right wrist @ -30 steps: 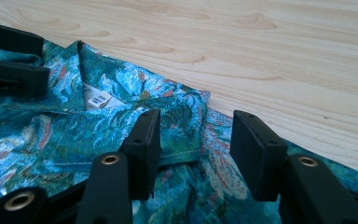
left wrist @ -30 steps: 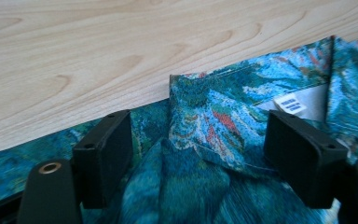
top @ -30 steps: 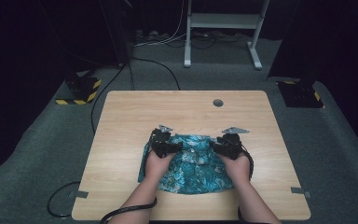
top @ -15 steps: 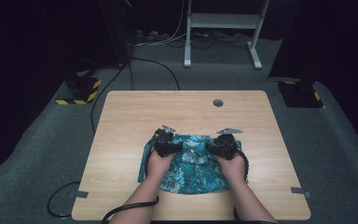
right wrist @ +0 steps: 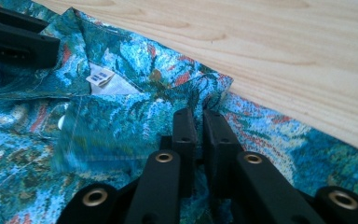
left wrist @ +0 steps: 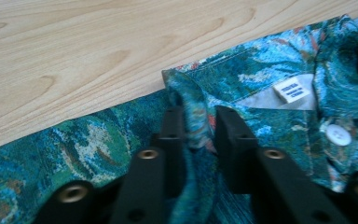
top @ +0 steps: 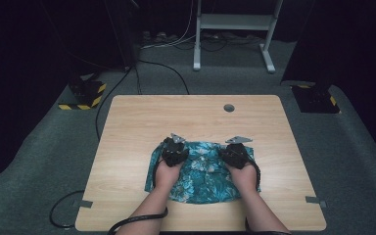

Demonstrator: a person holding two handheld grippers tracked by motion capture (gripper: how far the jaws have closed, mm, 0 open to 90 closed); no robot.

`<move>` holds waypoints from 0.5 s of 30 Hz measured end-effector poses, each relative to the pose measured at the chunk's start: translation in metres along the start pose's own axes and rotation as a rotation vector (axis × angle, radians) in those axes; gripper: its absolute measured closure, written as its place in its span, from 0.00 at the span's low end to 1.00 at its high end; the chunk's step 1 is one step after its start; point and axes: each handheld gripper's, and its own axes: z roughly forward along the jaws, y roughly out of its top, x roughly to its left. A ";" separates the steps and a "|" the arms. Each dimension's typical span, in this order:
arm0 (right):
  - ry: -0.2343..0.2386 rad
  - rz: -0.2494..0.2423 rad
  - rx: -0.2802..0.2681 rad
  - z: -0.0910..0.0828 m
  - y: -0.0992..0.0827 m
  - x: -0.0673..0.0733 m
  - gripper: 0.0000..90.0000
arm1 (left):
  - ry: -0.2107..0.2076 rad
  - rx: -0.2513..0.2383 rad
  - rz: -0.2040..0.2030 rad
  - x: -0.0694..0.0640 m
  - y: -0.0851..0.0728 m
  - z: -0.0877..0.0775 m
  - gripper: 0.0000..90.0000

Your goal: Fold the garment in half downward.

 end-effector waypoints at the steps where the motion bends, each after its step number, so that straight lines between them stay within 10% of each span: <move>1: 0.001 0.003 -0.004 -0.001 0.000 0.001 0.94 | -0.006 0.000 -0.007 0.000 0.000 -0.002 0.88; 15: 0.016 -0.019 -0.065 -0.022 0.000 0.010 0.94 | -0.049 -0.065 -0.001 0.000 0.001 -0.024 0.88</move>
